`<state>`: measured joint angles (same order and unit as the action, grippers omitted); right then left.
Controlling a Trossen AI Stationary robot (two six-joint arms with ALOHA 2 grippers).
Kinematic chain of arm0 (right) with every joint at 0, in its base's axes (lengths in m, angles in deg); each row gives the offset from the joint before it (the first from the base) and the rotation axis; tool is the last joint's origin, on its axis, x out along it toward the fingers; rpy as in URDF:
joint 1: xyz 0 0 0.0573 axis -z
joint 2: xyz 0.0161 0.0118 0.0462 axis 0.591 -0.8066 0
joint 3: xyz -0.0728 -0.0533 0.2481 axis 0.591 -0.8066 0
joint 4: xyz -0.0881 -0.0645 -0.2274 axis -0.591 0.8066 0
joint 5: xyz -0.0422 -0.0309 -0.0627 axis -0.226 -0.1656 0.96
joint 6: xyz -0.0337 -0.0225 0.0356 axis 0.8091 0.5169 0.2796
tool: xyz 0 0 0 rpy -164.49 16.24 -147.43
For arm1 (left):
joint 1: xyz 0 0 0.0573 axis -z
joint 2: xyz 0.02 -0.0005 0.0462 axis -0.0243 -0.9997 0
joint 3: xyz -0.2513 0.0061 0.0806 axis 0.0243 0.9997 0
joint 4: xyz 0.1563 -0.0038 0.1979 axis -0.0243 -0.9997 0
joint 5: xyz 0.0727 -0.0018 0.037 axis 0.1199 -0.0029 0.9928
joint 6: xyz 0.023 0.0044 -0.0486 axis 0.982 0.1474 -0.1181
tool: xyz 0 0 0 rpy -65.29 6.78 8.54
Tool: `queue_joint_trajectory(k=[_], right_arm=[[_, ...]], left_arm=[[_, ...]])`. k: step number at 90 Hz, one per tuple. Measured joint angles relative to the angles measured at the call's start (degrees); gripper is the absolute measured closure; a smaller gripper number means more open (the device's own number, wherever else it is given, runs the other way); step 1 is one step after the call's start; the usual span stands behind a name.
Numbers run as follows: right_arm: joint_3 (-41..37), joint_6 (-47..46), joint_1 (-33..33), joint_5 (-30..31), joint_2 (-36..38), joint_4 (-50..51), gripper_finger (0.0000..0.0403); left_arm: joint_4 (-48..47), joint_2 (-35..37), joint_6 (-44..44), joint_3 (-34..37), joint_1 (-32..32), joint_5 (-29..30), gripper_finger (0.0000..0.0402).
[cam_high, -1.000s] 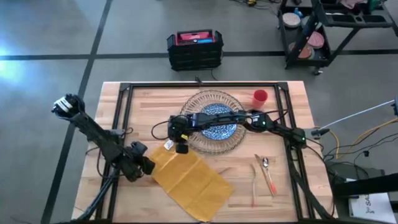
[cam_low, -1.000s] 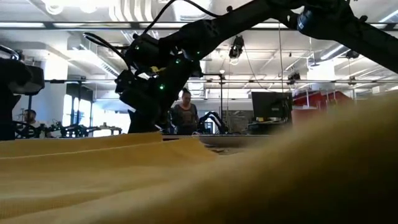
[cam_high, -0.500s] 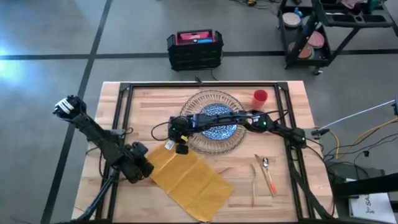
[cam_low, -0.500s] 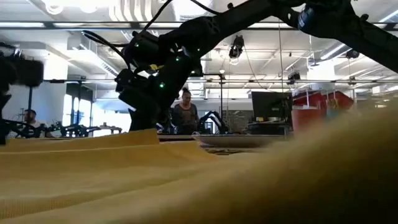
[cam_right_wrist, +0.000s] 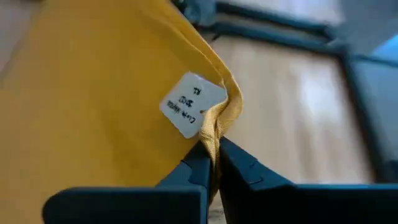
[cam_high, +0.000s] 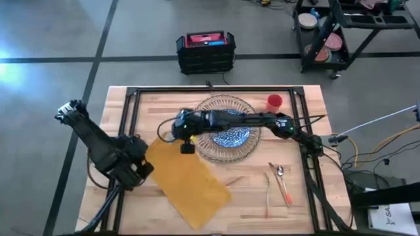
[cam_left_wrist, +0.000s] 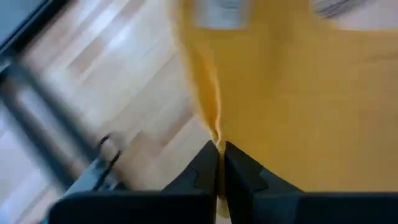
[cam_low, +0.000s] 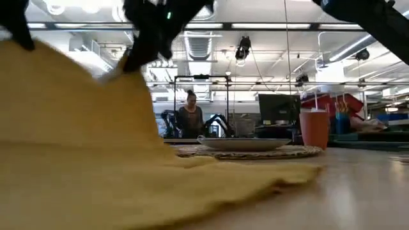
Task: Set table place
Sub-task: Fold the yellow table napkin
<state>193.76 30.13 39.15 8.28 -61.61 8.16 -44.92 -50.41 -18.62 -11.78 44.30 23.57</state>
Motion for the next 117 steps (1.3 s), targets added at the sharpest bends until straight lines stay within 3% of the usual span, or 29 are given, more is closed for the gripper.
queue_joint_trajectory(k=[29,60,75,86,99,117], right_arm=[[0.23,3.84,0.20,1.91,10.59,2.56,0.0403],[0.23,-0.55,-2.46,2.25,15.07,8.52,0.0403],[0.21,0.89,-6.53,9.38,16.83,8.80,0.0403],[0.27,0.25,-8.28,12.16,19.37,9.98,0.0403],[0.29,-3.19,-9.72,12.19,20.30,14.51,0.0403],[0.06,-7.08,-10.32,11.44,17.94,18.12,0.0403]], left_arm=[[-0.26,1.55,12.49,-15.33,-0.76,6.54,0.0402],[-0.33,-5.92,23.43,-32.19,-3.44,2.80,0.0402],[-0.29,-12.35,27.47,-41.72,-3.54,-1.43,0.0401],[-0.18,-16.31,29.97,-48.36,-3.54,-1.16,0.0401],[-0.24,-20.01,31.03,-49.87,-3.58,-1.67,0.0401],[-0.31,-21.19,30.28,-44.40,-3.52,-3.15,0.0401]])
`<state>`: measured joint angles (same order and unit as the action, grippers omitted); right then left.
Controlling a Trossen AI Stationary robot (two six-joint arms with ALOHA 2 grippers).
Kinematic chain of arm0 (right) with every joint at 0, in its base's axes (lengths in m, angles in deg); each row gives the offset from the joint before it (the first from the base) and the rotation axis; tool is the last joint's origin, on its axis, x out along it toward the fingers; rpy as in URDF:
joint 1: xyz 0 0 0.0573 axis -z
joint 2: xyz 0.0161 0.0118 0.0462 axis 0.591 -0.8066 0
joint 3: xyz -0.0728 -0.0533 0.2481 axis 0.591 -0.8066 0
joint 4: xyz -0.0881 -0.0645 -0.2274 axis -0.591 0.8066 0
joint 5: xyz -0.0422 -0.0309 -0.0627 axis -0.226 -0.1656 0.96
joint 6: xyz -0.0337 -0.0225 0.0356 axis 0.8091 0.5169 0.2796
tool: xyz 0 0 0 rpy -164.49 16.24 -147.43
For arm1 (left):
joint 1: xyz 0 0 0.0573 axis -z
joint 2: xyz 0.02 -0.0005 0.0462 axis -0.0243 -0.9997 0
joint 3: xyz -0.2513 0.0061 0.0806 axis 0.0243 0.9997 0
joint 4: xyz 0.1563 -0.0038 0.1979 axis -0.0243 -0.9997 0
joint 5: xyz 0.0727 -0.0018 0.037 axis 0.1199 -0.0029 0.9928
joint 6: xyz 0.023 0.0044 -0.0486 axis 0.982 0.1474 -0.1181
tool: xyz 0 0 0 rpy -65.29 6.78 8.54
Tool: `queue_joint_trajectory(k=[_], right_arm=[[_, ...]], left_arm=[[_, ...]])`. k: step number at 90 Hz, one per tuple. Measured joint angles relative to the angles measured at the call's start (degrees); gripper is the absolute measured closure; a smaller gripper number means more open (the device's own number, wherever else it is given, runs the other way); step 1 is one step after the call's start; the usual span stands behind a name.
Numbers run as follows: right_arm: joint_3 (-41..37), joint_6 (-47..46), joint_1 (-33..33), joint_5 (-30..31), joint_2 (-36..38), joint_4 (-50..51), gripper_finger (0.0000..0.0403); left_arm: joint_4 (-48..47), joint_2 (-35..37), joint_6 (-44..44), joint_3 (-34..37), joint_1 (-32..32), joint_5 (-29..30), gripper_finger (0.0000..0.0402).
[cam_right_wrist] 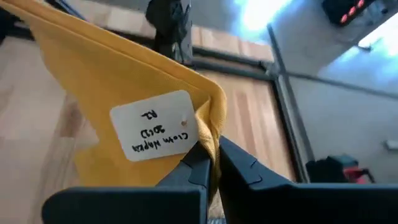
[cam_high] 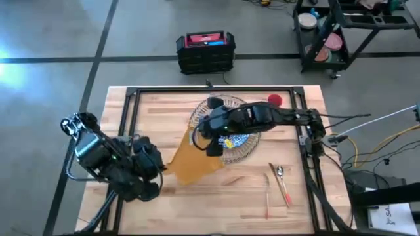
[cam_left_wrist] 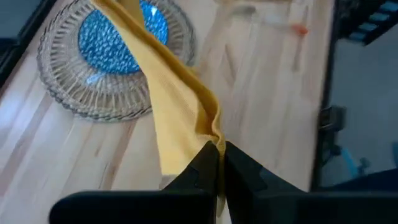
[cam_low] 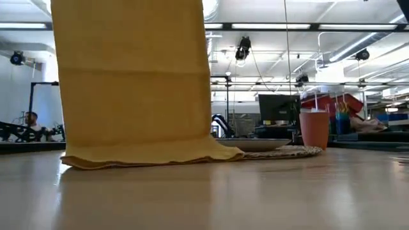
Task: Set table place
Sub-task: Fold the yellow table napkin
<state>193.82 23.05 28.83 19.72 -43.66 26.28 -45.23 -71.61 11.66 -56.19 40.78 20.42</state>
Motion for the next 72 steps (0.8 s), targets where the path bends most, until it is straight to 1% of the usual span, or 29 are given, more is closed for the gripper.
queue_joint_trajectory(k=[17,25,42,54,72], right_arm=[[-0.18,-2.12,-0.09,-2.03,-3.33,0.79,0.0403],[-0.16,-3.68,-0.09,-2.95,-4.24,2.71,0.0403],[-0.16,-6.85,-0.77,-3.33,-5.05,8.68,0.0403],[-0.17,-8.08,-1.64,-3.37,-5.05,11.28,0.0403],[-0.84,-8.82,-3.16,-3.22,-5.05,12.82,0.0403]], left_arm=[[0.02,2.24,-3.99,7.93,0.00,-1.29,0.0401],[0.00,3.29,-6.16,11.33,0.00,-2.58,0.0401],[1.27,4.02,-8.65,15.09,0.47,-2.90,0.0401],[6.78,4.00,-7.30,16.73,0.50,-3.04,0.0401],[20.07,4.00,-1.95,20.34,0.52,-4.10,0.0401]])
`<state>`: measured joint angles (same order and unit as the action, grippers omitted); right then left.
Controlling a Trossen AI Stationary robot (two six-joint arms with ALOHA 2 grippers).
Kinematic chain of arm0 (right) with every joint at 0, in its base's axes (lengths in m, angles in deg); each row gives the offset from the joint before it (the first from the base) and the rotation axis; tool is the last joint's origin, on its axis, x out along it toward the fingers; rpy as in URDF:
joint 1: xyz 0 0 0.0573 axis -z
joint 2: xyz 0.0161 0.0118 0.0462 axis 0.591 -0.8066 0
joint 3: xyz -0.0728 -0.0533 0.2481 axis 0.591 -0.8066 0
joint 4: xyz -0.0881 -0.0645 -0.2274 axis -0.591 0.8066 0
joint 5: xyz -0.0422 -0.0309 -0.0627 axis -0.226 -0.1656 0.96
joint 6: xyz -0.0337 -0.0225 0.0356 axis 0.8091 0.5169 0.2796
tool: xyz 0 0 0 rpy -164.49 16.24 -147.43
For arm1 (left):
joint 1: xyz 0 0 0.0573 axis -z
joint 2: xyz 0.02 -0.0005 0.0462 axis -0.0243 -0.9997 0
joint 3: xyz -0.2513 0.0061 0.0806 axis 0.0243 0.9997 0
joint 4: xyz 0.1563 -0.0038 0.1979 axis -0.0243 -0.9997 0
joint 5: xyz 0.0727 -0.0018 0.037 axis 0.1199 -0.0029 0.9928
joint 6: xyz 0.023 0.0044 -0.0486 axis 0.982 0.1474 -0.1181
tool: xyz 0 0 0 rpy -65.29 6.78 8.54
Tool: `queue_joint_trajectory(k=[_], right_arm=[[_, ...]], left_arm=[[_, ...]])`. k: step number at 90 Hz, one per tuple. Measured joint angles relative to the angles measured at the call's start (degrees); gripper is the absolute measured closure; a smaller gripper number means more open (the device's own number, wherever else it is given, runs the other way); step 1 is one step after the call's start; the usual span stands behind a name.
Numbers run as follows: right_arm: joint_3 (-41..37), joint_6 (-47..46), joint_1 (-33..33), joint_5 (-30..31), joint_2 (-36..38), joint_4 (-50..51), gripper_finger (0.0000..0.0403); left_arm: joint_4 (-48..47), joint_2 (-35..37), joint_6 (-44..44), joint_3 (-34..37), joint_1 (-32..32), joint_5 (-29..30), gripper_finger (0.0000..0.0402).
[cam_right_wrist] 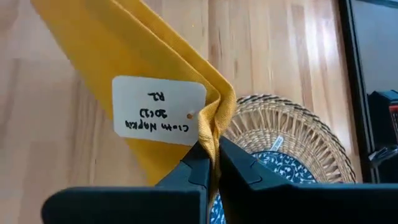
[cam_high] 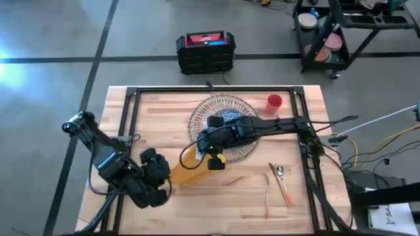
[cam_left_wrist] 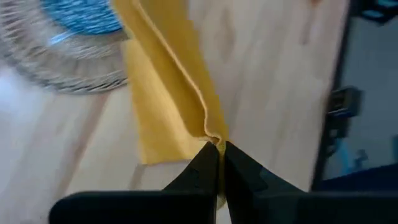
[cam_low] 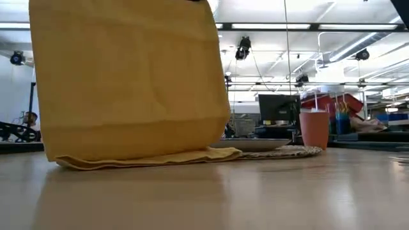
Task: Set table place
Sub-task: Fold the yellow table napkin
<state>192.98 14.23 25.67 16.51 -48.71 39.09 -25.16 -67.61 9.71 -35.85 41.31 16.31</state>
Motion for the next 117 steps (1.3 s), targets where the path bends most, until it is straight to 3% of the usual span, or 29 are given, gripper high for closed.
queue_joint_trajectory(k=[16,69,117], right_arm=[[-3.81,-1.54,-0.10,-0.20,0.00,-0.23,0.0403],[-17.18,2.42,4.08,-1.25,0.00,-12.85,0.0403],[-29.02,11.24,10.58,-1.45,0.02,-28.38,0.0403]], left_arm=[[5.00,-0.02,0.86,4.09,-0.11,-0.83,0.0401],[4.83,-0.04,-1.38,17.25,-3.10,-1.53,0.0401],[-4.00,0.35,-0.29,21.95,-9.93,2.78,0.0401]])
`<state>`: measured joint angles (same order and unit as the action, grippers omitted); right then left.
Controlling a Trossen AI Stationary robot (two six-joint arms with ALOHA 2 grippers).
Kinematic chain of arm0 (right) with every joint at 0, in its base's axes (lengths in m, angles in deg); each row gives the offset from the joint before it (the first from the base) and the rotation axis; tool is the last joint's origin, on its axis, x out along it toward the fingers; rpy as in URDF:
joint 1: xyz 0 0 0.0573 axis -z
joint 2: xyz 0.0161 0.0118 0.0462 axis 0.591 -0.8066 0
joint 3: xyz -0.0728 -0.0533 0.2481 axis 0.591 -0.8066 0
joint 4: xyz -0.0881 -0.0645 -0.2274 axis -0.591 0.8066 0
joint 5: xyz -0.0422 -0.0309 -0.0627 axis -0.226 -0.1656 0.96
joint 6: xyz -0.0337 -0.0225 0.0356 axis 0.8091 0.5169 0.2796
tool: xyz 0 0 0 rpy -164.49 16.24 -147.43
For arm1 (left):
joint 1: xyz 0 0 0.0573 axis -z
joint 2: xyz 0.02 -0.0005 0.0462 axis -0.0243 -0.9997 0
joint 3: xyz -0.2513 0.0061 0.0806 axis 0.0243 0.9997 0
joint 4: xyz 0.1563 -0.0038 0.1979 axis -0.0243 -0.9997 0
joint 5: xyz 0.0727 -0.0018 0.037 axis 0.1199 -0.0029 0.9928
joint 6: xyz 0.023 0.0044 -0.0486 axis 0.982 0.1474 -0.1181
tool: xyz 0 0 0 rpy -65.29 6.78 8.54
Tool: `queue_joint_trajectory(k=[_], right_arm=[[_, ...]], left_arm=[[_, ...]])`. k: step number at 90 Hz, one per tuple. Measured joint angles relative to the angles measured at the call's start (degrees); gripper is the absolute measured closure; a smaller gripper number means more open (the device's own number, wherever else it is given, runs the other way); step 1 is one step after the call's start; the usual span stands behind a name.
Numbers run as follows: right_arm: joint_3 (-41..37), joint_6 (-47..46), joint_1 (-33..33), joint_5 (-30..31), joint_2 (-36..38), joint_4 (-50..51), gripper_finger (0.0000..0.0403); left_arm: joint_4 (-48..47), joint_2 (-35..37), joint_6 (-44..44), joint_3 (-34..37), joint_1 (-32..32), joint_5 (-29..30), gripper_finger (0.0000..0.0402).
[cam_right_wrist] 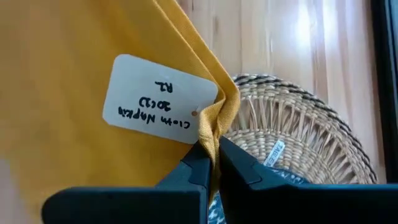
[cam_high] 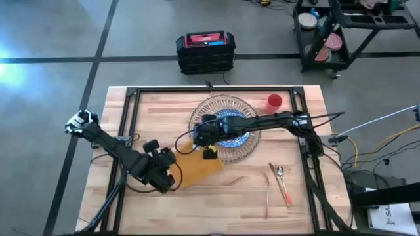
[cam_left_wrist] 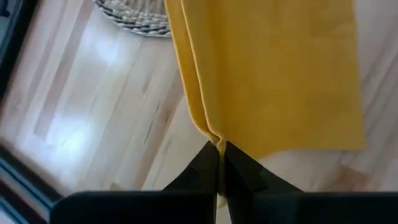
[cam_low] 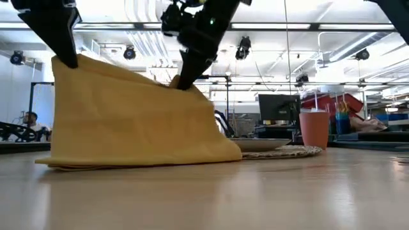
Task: Set table place
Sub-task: Fold the yellow table napkin
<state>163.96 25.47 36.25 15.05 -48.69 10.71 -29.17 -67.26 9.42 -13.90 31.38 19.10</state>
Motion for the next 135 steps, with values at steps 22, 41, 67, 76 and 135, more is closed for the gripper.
queue_joint_trajectory(k=[22,41,67,76,135], right_arm=[[-1.51,2.23,0.96,0.04,0.04,-3.69,0.0403],[-3.94,2.38,1.17,0.11,0.04,-7.17,0.0403],[-6.44,-0.43,1.17,-3.90,0.04,-7.42,0.0403],[-7.98,-1.64,0.76,-4.55,0.04,-7.19,0.0403],[-8.27,-8.00,-5.93,-9.10,1.18,-0.69,0.0403]], left_arm=[[0.53,-0.02,0.85,0.25,-1.20,1.69,0.0401],[8.23,-0.13,0.85,5.95,-1.33,3.18,0.0401],[12.12,-0.17,-3.52,11.52,-1.33,2.79,0.0401],[15.12,-0.17,-3.37,11.58,-1.30,0.91,0.0401],[31.87,-0.17,0.66,11.27,2.52,-6.08,0.0401]])
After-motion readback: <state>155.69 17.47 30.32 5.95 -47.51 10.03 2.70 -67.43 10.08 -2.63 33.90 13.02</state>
